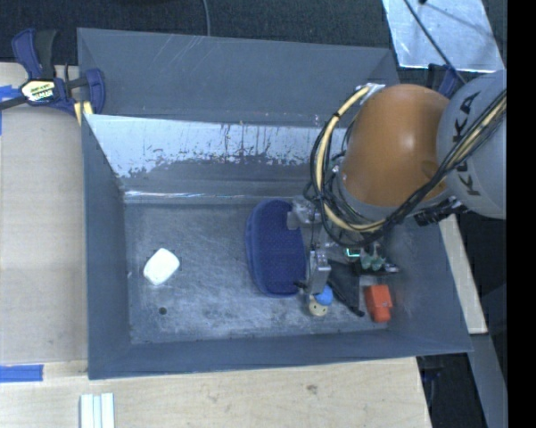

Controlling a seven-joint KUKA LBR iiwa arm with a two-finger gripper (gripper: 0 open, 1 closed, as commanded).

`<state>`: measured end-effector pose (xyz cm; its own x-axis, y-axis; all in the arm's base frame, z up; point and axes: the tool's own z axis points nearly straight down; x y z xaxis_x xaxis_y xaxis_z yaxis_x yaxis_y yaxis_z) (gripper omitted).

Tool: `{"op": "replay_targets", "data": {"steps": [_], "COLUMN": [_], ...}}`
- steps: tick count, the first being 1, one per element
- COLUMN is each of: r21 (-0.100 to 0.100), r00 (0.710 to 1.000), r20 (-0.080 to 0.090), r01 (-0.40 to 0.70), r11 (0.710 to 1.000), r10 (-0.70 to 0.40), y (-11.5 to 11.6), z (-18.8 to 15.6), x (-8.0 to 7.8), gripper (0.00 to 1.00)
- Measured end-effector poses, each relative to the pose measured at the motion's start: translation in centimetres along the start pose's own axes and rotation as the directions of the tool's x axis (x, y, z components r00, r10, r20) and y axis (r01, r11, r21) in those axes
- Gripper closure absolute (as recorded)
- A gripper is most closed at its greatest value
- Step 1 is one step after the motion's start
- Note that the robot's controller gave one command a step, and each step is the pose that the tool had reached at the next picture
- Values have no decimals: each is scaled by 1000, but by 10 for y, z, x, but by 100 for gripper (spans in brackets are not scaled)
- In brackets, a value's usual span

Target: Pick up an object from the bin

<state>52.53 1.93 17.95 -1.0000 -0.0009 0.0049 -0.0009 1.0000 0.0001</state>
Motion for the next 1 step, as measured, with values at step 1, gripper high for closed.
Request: {"op": "replay_targets", "data": {"steps": [1], "r21": [-10], "r00": [997], "r20": [-14], "r01": [-74], "r11": [997], "r10": [74], "y": [-83], "z": [105], "x": [-1], "gripper": [0]}}
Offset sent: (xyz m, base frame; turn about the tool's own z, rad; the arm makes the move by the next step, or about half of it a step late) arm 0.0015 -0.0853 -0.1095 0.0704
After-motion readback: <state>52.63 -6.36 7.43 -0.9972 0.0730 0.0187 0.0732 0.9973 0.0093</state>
